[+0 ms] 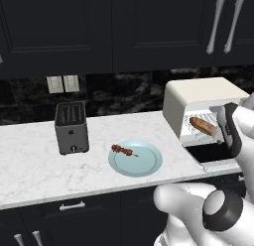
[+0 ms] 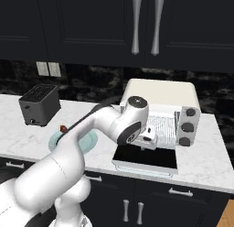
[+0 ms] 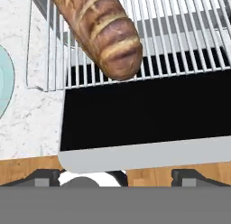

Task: Pick up the kebab skewer and baguette bread, and place them inside the toaster oven. Close the toaster oven door and start by setting the timer.

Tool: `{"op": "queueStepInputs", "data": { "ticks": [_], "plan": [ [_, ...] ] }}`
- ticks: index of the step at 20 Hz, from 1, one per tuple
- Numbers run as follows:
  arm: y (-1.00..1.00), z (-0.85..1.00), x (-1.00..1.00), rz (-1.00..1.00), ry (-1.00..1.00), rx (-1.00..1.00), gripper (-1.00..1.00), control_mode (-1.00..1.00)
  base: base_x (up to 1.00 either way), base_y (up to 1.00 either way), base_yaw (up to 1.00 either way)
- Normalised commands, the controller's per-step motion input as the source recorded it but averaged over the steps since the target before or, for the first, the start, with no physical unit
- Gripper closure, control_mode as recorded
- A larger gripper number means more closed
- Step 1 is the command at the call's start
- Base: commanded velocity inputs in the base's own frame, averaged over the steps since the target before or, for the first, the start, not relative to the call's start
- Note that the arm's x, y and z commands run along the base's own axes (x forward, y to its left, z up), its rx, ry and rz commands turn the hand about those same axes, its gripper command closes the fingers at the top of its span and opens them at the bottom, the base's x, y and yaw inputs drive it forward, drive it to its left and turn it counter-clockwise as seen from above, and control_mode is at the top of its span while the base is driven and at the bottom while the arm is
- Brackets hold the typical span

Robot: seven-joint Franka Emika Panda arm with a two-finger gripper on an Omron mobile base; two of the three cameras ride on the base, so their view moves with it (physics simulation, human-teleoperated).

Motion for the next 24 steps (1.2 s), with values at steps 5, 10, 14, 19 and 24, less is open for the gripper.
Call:
{"op": "queueStepInputs", "data": {
  "ticks": [5, 10, 14, 19, 24],
  "plan": [
    [0.49, 0.07, -0.77, 0.0, 0.04, 0.0, -1.0, -1.0, 0.0, 0.0, 0.0],
    [0.9, 0.08, -0.53, 0.0, 0.03, -0.02, -1.0, -1.0, 0.0, 0.0, 0.0],
    [0.96, 0.04, -0.14, 0.03, 0.0, -0.03, -1.0, -1.0, 0.0, 0.0, 0.0],
    [0.88, 0.0, 0.0, 0.14, 0.0, -0.04, -1.0, -1.0, 0.0, 0.0, 0.0],
    [0.58, 0.0, 0.0, 0.21, 0.01, -0.02, -1.0, -1.0, 0.0, 0.0, 0.0]
  ]
}}
